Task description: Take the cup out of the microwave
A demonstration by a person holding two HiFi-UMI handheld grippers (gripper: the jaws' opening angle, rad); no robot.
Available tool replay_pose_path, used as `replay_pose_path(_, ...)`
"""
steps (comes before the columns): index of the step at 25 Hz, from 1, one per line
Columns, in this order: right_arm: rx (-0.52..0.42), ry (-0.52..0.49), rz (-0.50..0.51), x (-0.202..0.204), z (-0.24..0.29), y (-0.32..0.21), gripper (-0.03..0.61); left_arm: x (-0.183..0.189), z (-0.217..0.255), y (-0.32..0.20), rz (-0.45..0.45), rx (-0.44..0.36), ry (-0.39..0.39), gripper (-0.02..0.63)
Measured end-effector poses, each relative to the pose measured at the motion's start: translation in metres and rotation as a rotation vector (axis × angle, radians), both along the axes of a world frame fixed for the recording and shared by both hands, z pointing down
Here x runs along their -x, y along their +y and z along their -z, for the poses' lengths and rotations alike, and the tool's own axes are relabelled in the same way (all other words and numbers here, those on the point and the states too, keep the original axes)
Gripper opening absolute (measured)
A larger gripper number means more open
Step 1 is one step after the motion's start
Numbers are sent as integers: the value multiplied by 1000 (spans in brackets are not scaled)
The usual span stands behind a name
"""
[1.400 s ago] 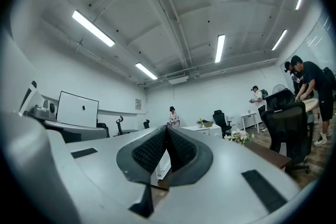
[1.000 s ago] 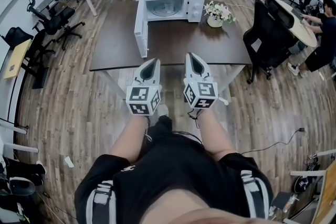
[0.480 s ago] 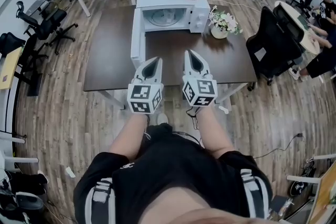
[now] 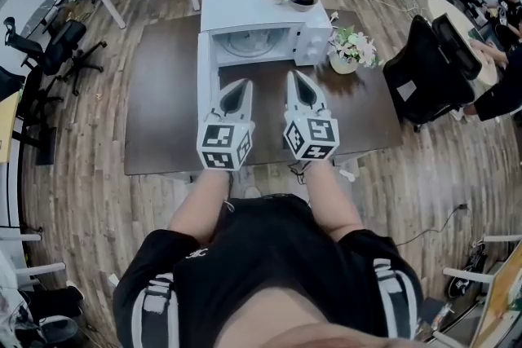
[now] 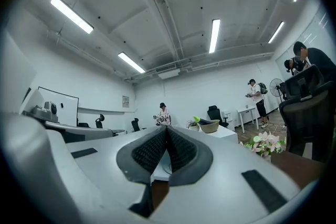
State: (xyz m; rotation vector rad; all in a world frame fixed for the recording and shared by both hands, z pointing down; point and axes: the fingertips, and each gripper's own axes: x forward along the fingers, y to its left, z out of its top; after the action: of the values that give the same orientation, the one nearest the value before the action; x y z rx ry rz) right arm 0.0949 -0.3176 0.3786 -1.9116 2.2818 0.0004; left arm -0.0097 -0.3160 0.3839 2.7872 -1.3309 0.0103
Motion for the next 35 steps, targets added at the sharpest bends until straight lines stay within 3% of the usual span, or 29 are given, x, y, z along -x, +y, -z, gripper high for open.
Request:
replay_pose_path(15,33,23,26,-15,-21,-92,1,-16,-16,-70,48,55,-18,2)
replay_pose_path(18,41,44,81,-7,-30,-110,266,-16,-21,-79,63,65,-19,2)
replay_pose_path(21,64,73,112,1,-43,-131,334,-13,-25,-89,85,76,-18,2)
replay_pose_path(28,137,84,139,13,-89,-189,370,-4,-43,-113,142,110,-21,2)
replay_pose_path(35,216,79,73,3,-154,-265,370,-5,-64,-134,180,156,-37,2)
